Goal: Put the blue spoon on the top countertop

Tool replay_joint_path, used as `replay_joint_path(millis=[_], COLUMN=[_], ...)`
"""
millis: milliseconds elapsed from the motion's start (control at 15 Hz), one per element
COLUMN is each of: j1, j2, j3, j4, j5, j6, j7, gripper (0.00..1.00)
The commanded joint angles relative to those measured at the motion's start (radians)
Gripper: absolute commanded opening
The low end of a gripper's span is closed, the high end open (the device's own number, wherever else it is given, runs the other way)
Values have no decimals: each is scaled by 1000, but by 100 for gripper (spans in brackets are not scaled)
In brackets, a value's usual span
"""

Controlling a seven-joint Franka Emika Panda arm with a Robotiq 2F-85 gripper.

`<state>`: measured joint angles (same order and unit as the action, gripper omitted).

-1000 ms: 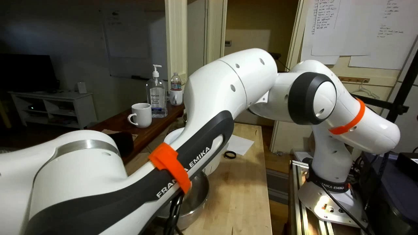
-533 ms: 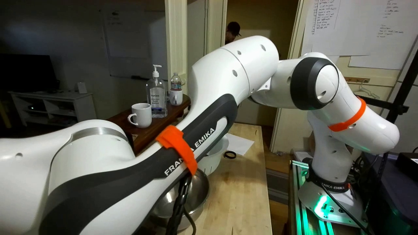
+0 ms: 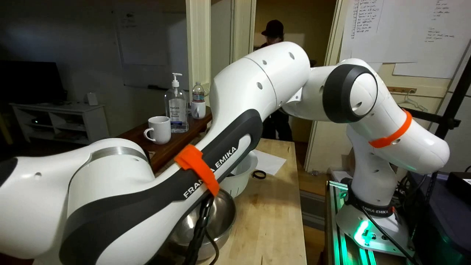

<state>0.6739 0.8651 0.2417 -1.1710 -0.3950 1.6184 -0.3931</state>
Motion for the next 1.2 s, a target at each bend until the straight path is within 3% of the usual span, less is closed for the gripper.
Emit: replay_joint_path(millis=[0, 600, 1133], j1=[-22, -89, -110], j2=[-53, -181, -158], j3=[4, 13, 53], j4=[-102, -316, -334], j5=[-4, 1, -1], j6=[72, 291, 292], j7=[6, -9, -52], gripper=[100, 100, 100])
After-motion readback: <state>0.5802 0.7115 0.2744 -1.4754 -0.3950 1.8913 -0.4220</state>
